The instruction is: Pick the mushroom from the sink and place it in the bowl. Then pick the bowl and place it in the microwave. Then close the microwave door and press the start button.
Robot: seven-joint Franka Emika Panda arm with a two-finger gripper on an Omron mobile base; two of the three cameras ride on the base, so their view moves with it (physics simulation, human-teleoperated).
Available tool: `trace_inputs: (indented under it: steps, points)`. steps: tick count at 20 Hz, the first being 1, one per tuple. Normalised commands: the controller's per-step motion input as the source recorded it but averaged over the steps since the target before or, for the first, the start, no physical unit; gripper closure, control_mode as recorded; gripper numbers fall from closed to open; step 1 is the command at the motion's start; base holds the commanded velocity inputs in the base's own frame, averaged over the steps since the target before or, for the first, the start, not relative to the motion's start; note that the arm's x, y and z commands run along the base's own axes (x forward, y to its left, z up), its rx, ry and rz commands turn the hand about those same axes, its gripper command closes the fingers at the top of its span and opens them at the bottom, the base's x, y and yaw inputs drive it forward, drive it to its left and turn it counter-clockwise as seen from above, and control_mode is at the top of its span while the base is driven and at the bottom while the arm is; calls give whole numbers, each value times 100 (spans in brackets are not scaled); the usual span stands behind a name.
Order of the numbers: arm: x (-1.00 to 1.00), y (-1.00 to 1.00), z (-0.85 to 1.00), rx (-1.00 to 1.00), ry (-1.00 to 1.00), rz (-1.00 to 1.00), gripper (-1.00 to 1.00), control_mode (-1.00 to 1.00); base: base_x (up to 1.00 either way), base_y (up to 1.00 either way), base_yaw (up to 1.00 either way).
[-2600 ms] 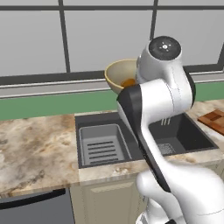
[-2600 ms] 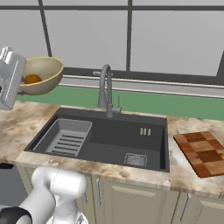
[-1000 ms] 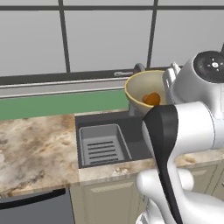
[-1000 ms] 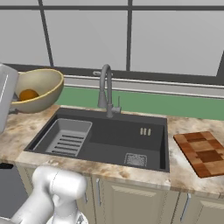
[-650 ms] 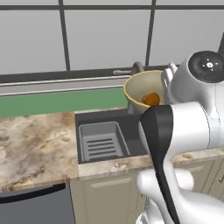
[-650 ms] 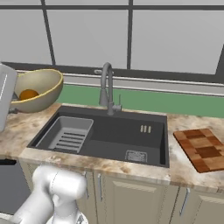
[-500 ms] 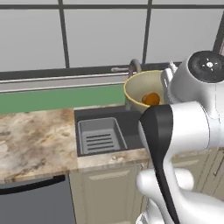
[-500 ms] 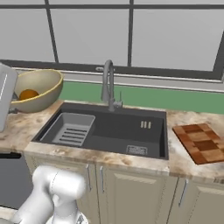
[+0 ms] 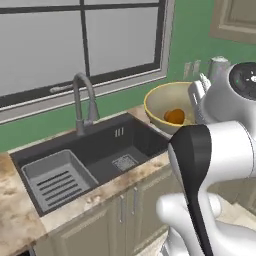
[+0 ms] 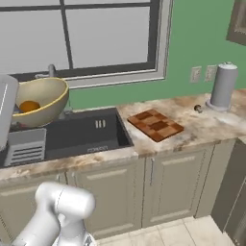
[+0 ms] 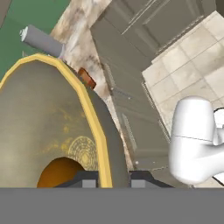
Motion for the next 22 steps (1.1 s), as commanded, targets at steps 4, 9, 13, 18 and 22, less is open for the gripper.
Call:
trace_inputs:
  steps: [4,9,13,18,22]
  points:
    - [0,0,0,0,0,0,100,100,0,0,-85]
    - [0,0,0,0,0,0,100,100,-2,-4,-81]
    - [0,0,0,0,0,0,100,100,-9,-15,-77]
    - [0,0,0,0,0,0,100,100,-4,-18,-77]
    - [0,0,0,0,0,0,100,100,-2,-15,-77]
